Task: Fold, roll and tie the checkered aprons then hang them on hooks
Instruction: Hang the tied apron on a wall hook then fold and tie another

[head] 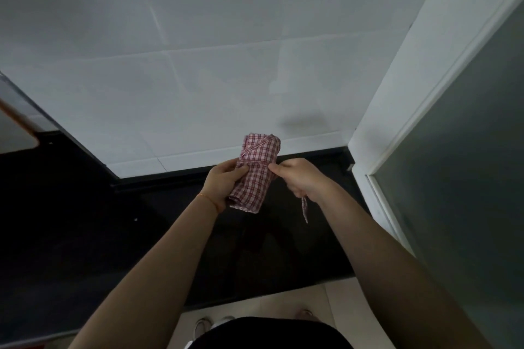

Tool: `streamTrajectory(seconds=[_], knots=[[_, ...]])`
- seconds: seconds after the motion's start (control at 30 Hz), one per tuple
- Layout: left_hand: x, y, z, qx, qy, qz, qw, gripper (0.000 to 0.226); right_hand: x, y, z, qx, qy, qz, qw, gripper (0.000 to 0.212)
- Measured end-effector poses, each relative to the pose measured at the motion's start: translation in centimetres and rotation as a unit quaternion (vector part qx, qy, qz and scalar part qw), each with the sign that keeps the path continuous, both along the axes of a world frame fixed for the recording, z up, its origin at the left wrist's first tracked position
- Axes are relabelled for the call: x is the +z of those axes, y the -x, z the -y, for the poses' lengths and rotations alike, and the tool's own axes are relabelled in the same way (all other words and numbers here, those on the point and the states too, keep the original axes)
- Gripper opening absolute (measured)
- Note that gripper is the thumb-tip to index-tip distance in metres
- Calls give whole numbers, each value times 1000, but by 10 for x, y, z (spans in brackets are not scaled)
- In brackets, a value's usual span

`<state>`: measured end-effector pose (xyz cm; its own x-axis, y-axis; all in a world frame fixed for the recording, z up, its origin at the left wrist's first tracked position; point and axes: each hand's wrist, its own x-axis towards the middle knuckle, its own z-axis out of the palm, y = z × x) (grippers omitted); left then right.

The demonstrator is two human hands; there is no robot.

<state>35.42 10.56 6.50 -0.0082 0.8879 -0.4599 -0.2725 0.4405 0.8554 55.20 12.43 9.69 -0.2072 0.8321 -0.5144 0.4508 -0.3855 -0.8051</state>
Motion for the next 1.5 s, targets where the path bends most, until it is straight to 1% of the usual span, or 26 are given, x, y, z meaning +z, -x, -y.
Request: streamTrajectory(seconds=[0.1, 0.2, 0.23, 0.27, 0.33, 0.37, 0.43, 0.5, 0.57, 0.7, 0.8, 0.87, 0.9, 0.97, 1.03, 1.07, 1.13, 1.17, 1.27, 1.3, 1.4, 1.5], knots=[[-15, -1, 1, 10, -20, -18, 1000, 38, -4, 2, 3, -14, 1, 4, 1000, 34], [-48, 1, 12, 5, 21, -22, 1000, 41, -24, 9, 11, -15, -2, 17, 1000, 31], [-60, 0, 19, -2, 34, -59, 998, 41, -33, 13, 16, -10, -4, 23, 1000, 30], [-67, -2, 25, -13, 33, -126, 991, 42, -40, 16, 19, -2, -10, 29, 1000, 29], [-78, -7, 40, -45, -14, -275, 960, 42, -57, 25, 27, 16, -6, 47, 999, 27], [-79, -11, 46, -65, -55, -321, 943, 38, -65, 28, 31, 20, 0, 56, 998, 26], [-81, -19, 56, -102, -121, -368, 916, 30, -80, 31, 36, 12, 20, 68, 997, 27], [-82, -24, 62, -134, -156, -414, 887, 28, -88, 30, 41, 2, 45, 67, 997, 25], [-84, -29, 64, -161, -159, -444, 867, 27, -94, 26, 46, 4, 54, 67, 996, 23], [-84, -35, 64, -171, -132, -480, 851, 16, -100, 20, 53, -6, 60, 47, 997, 25], [-89, -37, 62, -160, -125, -484, 851, 11, -96, 18, 54, -53, 94, 52, 993, 37], [-90, -37, 62, -156, -111, -469, 862, 9, -94, 17, 50, -84, 125, 61, 987, 42], [-90, -38, 61, -150, -105, -454, 872, 8, -94, 14, 49, -94, 132, 52, 985, 40], [-93, -39, 61, -131, -86, -409, 899, 4, -94, 8, 49, -89, 133, 25, 987, 30], [-94, -38, 59, -107, -35, -333, 936, 5, -98, 2, 50, -51, 101, 7, 994, 19], [-94, -37, 59, -93, -6, -287, 954, 8, -99, 1, 52, -31, 81, 7, 996, 18], [-92, -36, 58, -73, 29, -231, 970, 12, -99, 2, 54, -13, 55, 15, 998, 17], [-90, -36, 57, -67, 31, -221, 973, 14, -100, 3, 53, -13, 46, 16, 999, 17], [-88, -39, 58, -52, 32, -198, 978, 19, -100, 8, 52, -7, 4, 37, 999, 27], [-86, -40, 58, -52, 36, -194, 979, 20, -102, 9, 52, 1, -15, 56, 998, 26], [-84, -42, 58, -61, 35, -196, 978, 20, -102, 14, 53, 22, -60, 105, 992, 10], [-83, -43, 57, -41, 27, -210, 977, 13, -98, 14, 54, 45, -120, 121, 984, 9]])
